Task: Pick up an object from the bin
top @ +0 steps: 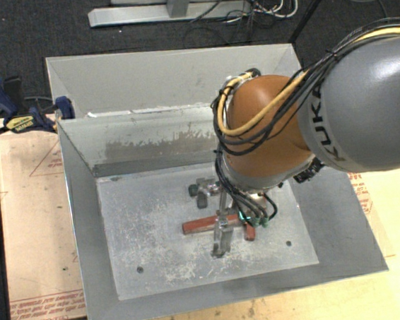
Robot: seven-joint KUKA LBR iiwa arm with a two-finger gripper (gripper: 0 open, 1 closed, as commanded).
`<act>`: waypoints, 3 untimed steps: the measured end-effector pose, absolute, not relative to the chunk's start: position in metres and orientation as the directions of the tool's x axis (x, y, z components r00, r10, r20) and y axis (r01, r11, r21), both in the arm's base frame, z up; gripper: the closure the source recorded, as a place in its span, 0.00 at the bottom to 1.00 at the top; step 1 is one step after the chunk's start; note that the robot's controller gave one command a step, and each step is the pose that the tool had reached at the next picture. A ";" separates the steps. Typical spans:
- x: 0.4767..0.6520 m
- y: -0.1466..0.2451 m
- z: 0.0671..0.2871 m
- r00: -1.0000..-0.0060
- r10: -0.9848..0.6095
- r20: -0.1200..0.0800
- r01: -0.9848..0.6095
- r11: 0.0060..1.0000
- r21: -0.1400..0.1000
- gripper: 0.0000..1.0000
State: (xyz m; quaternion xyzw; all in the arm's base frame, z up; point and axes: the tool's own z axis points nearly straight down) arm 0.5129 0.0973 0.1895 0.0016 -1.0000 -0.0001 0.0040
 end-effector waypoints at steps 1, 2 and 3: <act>0.537 0.039 0.084 -0.996 -0.089 0.007 -0.089 0.996 -0.001 0.00; 0.539 0.042 0.088 -0.996 -0.092 0.001 -0.092 0.996 0.001 1.00; 0.539 0.038 0.228 -0.998 -0.064 -0.011 -0.064 0.998 0.001 1.00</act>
Offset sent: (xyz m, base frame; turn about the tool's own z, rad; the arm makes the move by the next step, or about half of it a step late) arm 0.0258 -0.0553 -0.1007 -0.0906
